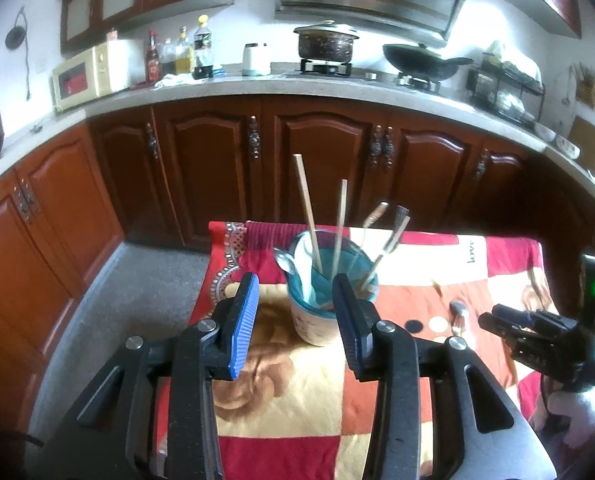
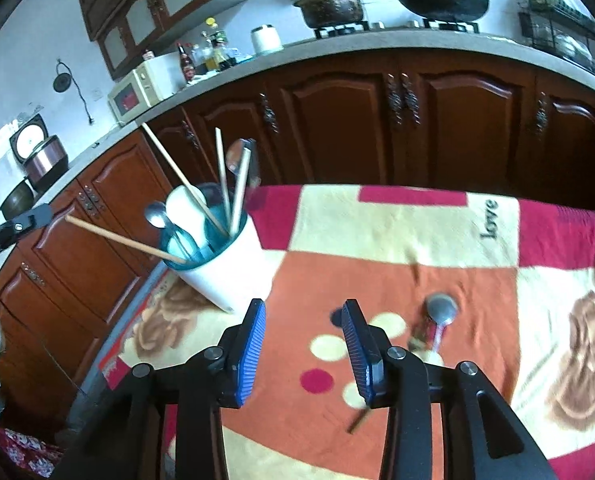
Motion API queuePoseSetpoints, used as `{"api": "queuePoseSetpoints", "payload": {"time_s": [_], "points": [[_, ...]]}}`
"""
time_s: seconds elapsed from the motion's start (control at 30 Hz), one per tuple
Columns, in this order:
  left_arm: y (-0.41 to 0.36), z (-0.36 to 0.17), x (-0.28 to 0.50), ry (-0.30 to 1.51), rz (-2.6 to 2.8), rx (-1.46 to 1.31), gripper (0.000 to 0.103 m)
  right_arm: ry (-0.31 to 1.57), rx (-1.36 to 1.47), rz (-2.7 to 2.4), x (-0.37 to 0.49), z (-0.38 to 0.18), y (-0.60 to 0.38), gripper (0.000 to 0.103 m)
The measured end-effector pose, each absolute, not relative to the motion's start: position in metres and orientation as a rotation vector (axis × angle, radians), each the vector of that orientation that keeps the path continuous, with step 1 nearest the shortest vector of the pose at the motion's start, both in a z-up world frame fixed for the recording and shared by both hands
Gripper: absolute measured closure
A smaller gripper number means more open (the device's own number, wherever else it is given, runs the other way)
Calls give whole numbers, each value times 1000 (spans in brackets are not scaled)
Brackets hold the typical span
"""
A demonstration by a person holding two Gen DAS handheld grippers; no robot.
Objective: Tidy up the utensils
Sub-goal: 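Withdraw both open tools and move them over the fork and spoon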
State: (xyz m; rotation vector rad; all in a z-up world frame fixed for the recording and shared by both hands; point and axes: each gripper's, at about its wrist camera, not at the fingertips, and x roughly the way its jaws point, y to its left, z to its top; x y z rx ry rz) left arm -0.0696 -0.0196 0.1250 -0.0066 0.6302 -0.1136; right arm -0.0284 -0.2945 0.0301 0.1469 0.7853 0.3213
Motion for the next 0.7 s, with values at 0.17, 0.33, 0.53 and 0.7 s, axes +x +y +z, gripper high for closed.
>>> {"api": "queuePoseSetpoints", "payload": {"time_s": [0.17,0.33,0.53,0.7], "points": [[-44,126,-86,630,-201,-5,64,816,160,266,-39,15,-320,64],[-81,117,-92,663,-315,11,63,869,194,194,-43,-12,-352,64],[-133,83,-85,759,-425,42,63,923,261,145,-31,-47,-382,64],[-163,53,-68,845,-464,50,63,946,289,136,-7,-68,-395,64]]}}
